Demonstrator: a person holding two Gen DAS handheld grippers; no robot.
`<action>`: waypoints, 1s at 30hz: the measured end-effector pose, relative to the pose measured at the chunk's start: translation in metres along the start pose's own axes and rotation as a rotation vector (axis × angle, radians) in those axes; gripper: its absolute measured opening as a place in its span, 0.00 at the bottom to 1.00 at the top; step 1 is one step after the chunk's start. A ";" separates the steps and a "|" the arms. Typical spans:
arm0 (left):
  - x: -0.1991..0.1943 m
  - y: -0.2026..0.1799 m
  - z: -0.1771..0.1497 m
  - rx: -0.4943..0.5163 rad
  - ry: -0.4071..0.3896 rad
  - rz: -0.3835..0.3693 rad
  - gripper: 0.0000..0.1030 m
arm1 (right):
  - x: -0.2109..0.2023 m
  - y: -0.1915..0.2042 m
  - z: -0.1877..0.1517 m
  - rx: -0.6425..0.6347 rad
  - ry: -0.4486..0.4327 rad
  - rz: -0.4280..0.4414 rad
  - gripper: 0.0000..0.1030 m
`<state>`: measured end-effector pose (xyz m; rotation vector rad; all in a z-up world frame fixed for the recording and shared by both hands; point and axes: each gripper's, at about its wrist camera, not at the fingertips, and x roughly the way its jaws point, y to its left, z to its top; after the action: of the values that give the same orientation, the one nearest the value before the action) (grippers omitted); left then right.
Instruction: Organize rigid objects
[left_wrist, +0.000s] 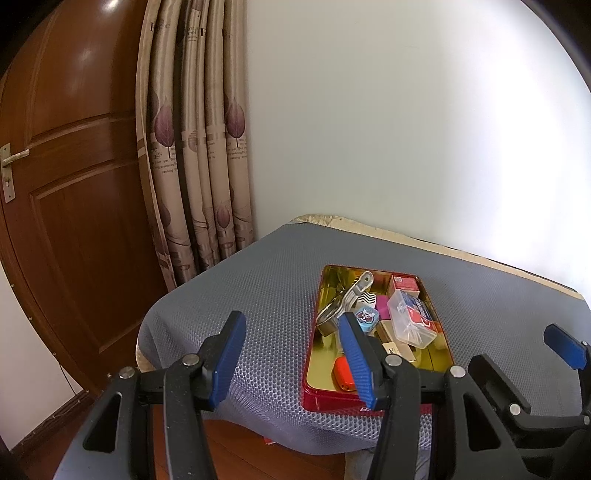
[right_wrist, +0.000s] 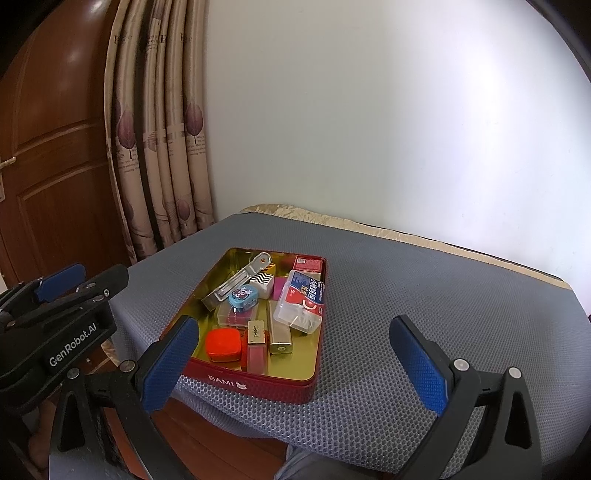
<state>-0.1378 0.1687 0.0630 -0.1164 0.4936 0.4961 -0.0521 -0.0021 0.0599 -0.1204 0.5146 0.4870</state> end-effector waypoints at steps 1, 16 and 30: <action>0.000 0.000 0.000 0.000 -0.001 0.001 0.52 | 0.000 0.000 0.000 -0.001 0.000 0.001 0.99; -0.001 -0.001 0.001 0.000 0.000 0.002 0.52 | 0.001 -0.001 -0.001 -0.001 0.001 0.002 0.99; -0.001 -0.001 0.002 0.003 0.003 0.006 0.52 | 0.001 -0.001 -0.001 -0.001 0.001 0.003 0.99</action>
<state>-0.1377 0.1677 0.0650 -0.1131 0.4980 0.5009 -0.0514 -0.0025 0.0589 -0.1207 0.5159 0.4898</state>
